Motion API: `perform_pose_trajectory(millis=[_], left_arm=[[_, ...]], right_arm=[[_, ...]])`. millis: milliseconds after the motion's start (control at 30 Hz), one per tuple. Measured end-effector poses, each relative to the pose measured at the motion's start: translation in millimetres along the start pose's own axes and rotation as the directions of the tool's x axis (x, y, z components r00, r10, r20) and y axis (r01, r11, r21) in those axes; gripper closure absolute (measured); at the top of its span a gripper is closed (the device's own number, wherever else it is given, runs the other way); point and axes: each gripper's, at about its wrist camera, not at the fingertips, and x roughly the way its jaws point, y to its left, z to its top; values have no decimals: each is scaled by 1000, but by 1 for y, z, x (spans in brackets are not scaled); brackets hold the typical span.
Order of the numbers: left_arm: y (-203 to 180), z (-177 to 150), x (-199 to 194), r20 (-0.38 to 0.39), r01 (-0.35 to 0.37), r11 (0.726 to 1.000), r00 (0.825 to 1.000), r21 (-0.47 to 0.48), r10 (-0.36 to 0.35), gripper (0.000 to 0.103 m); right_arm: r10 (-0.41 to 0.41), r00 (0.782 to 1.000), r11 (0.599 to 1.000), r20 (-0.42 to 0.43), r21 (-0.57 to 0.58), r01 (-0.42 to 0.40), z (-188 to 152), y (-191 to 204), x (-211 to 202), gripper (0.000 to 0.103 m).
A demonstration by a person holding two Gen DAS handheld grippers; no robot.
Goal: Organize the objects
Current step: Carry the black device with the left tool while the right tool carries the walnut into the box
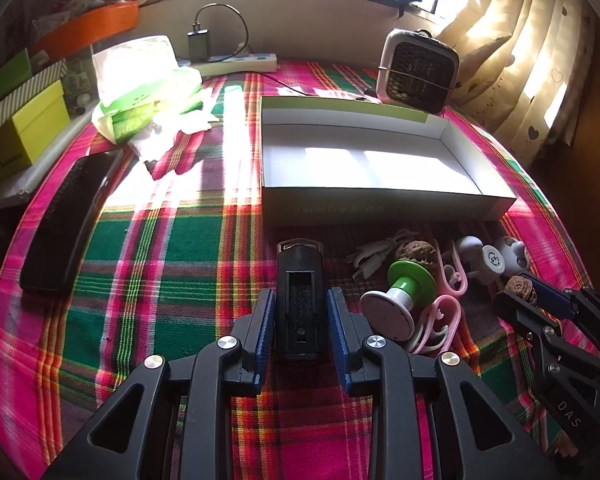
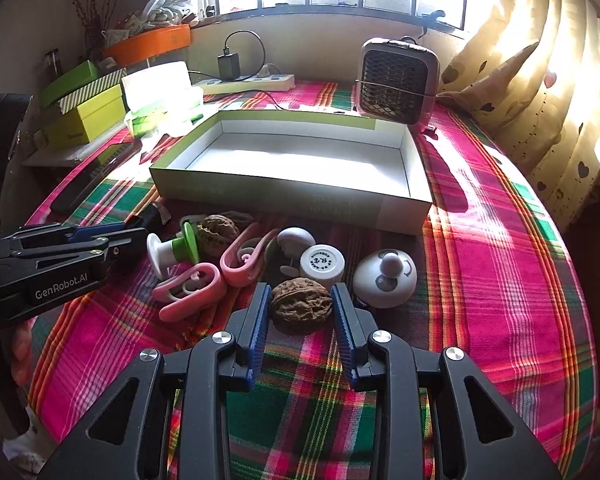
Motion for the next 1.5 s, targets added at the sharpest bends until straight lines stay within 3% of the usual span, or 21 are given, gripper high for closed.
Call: perform_pose_trajectory(millis=[567, 833, 1100, 1500], left_arm=[[-3, 1, 4, 2, -24, 999, 1000, 22, 24, 79], [-7, 10, -14, 53, -20, 999, 998, 37, 18, 79], [-11, 26, -26, 98, -16, 998, 995, 53, 10, 79], [-14, 60, -12, 98, 25, 997, 995, 67, -32, 79]], right_arm=[[-3, 1000, 1000, -2, -5, 3, 0, 1, 2, 71], [-4, 1000, 1000, 12, -10, 4, 7, 2, -2, 71], [-6, 999, 1000, 32, -28, 7, 25, 2, -5, 71], [31, 999, 999, 40, -11, -31, 66, -8, 11, 71]])
